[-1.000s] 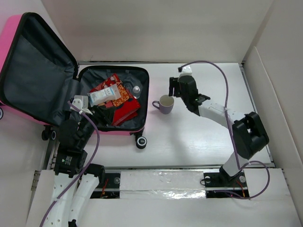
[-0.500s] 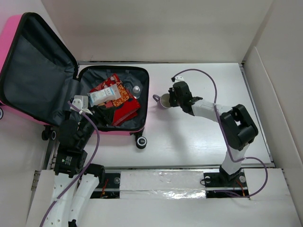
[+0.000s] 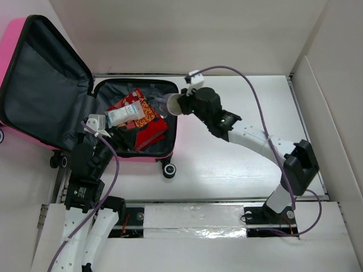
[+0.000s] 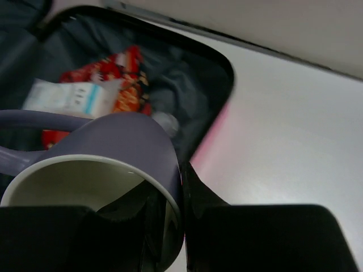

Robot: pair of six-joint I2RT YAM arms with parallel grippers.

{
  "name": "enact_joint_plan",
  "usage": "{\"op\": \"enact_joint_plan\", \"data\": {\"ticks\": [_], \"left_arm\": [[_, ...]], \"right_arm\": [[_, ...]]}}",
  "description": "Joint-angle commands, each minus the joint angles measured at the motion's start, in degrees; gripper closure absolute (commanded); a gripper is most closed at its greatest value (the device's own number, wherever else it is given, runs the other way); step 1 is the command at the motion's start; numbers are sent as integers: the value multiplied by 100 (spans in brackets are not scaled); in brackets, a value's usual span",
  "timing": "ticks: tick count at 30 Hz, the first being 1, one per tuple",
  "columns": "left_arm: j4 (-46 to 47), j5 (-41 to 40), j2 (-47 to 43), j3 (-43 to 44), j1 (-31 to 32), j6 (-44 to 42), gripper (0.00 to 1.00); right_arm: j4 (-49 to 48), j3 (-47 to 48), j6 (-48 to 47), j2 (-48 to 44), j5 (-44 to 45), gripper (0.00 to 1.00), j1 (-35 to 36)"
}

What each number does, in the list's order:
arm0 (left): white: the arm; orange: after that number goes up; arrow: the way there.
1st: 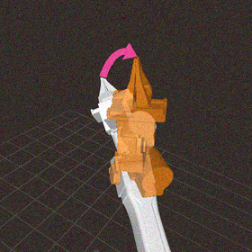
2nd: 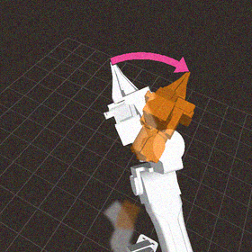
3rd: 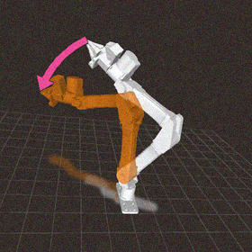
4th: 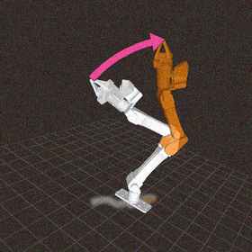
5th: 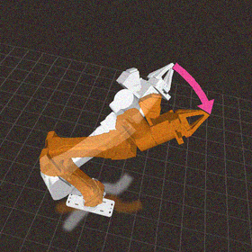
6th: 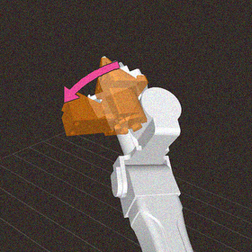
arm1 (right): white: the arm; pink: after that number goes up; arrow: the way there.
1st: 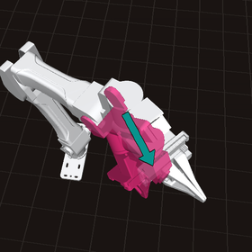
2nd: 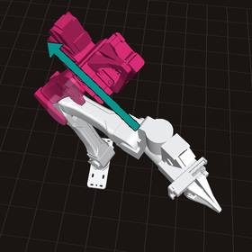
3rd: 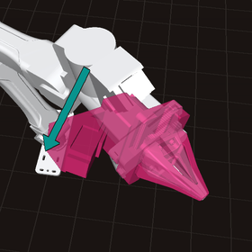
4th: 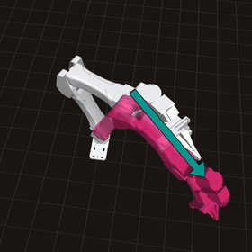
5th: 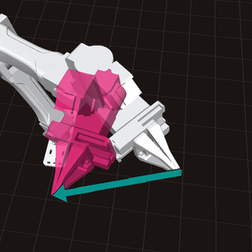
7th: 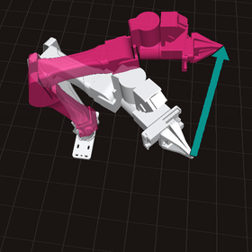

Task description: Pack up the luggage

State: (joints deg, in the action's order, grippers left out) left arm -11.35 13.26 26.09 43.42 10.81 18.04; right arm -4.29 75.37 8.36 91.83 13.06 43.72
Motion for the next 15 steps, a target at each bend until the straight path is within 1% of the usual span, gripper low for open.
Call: {"op": "enact_joint_plan", "data": {"ticks": [1, 3, 4, 5, 6, 7, 8, 9, 11, 12, 13, 15], "left_arm": [[309, -51, -7, 79, 18, 33, 50], [301, -43, -25, 70, 18, 33, 50], [301, -69, -25, 79, 18, 33, 50], [292, -95, -25, 88, 18, 33, 50], [283, -113, -25, 88, 18, 33, 50], [266, -130, -33, 97, 18, 33, 50], [257, -130, -33, 88, 18, 33, 50], [257, -130, -33, 88, 18, 33, 50], [265, -130, -33, 97, 18, 24, 50], [257, -148, -25, 97, 18, 24, 50], [239, -148, -33, 97, 18, 24, 50], [248, -130, -33, 97, 18, 24, 50]], "right_arm": [[-870, 907, -150, 562, -242, 100, 382], [-950, 1294, -107, 1203, -330, 100, 497], [-924, 1765, -72, 1432, -452, 100, 558], [-907, 2014, -45, 1895, -514, 100, 558], [-793, 2251, -19, 2117, -576, 100, 610], [-714, 2732, 34, 2328, -707, 100, 672], [-661, 2928, 60, 2531, -795, 100, 672], [-652, 3078, 69, 2863, -892, 100, 733], [-652, 3307, 34, 3103, -1243, 100, 804], [-669, 3326, 8, 3252, -1262, 100, 856], [-669, 3309, -1, 3306, -1549, 100, 857], [-782, 3108, 16, 3359, -1771, 100, 909]]}}
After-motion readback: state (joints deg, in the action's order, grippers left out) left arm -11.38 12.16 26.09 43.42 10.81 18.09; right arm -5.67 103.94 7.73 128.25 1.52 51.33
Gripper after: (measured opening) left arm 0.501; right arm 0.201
